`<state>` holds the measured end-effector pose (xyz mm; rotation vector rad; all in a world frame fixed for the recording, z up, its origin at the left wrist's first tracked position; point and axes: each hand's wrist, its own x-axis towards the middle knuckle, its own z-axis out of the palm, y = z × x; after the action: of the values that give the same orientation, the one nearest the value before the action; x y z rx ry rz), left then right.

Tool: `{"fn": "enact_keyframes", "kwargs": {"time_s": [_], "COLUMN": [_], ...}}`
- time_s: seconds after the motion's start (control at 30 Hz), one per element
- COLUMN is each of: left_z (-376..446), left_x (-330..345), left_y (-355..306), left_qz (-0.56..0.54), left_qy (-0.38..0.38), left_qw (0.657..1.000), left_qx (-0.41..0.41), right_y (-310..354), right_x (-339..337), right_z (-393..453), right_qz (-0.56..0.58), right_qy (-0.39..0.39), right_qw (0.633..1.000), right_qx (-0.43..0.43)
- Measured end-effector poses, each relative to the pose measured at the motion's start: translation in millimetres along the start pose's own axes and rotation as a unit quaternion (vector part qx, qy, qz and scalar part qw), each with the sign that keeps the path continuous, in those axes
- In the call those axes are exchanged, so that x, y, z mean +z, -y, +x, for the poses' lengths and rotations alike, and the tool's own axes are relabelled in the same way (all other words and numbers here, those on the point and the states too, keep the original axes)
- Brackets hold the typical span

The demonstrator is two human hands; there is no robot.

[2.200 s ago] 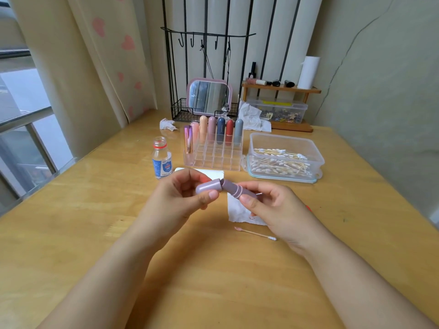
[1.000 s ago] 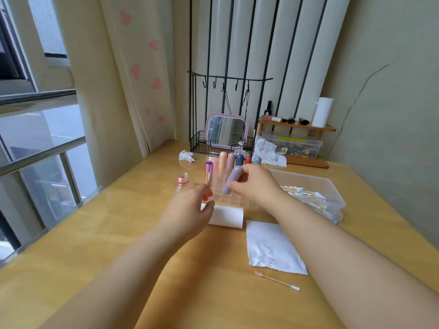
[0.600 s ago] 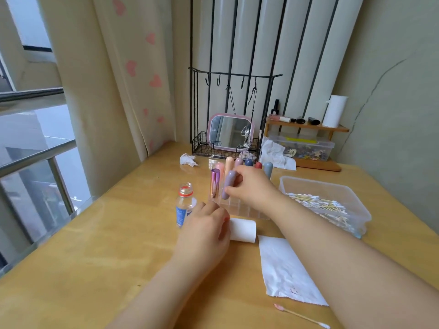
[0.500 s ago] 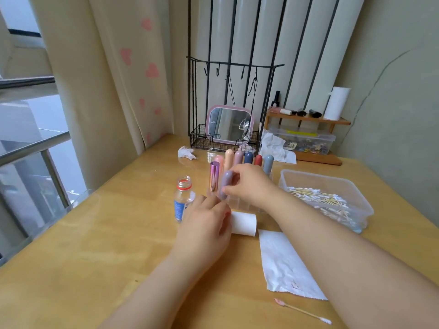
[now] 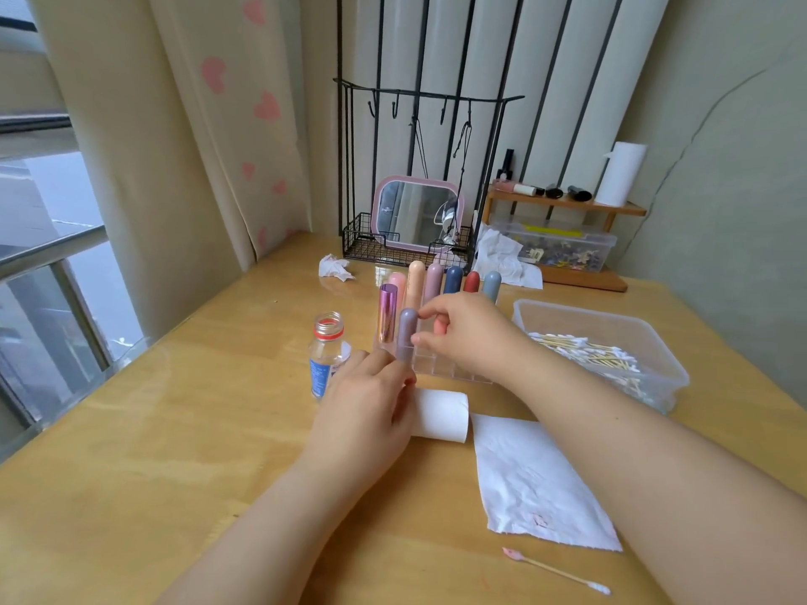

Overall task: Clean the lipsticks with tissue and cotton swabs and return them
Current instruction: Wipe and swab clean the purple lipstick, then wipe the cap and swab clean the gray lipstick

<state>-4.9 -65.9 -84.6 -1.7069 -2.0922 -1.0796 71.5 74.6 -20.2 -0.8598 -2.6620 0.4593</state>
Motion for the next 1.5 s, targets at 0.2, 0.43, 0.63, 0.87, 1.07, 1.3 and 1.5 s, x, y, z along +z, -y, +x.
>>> {"fn": "enact_keyframes", "kwargs": {"time_s": [0.2,0.43,0.63,0.87,1.07,1.3,1.5], "left_z": [1.3,2.8,3.0,3.7,6.7,2.0,-31.3], "left_x": [-1.8,-1.7,-1.8,-6.1,-21.0,-32.1,-29.8], "left_y": [-8.1,-12.7,-12.6,-16.6,-42.8,-86.8,-104.5], "left_qz": [0.022,0.055,0.067,0.045,-0.068,-0.17,-0.22], "left_qy": [0.0,0.022,0.024,0.021,-0.008,0.102,0.144], "left_qw": [1.0,0.997,0.995,0.997,0.998,0.978,0.961], "left_qx": [0.02,0.051,0.063,0.059,-0.002,-0.07,-0.081], "right_y": [-23.4,-54.9,-57.4,-41.4,-4.9,15.8,5.2], "right_x": [-43.6,-51.2,-46.8,-79.9,-103.8,-86.4,-75.8], "right_z": [2.5,17.0,28.4,16.9,-48.6,-133.1,-175.1], "right_qz": [-0.126,-0.19,-0.197,-0.139,-0.07,0.02,0.131], "right_qy": [-0.126,-0.031,-0.02,-0.098,-0.101,-0.034,-0.012], "right_qw": [0.984,0.981,0.979,0.985,0.992,0.999,0.991], "right_qx": [-0.015,0.035,0.043,0.011,-0.021,-0.03,0.009]}}
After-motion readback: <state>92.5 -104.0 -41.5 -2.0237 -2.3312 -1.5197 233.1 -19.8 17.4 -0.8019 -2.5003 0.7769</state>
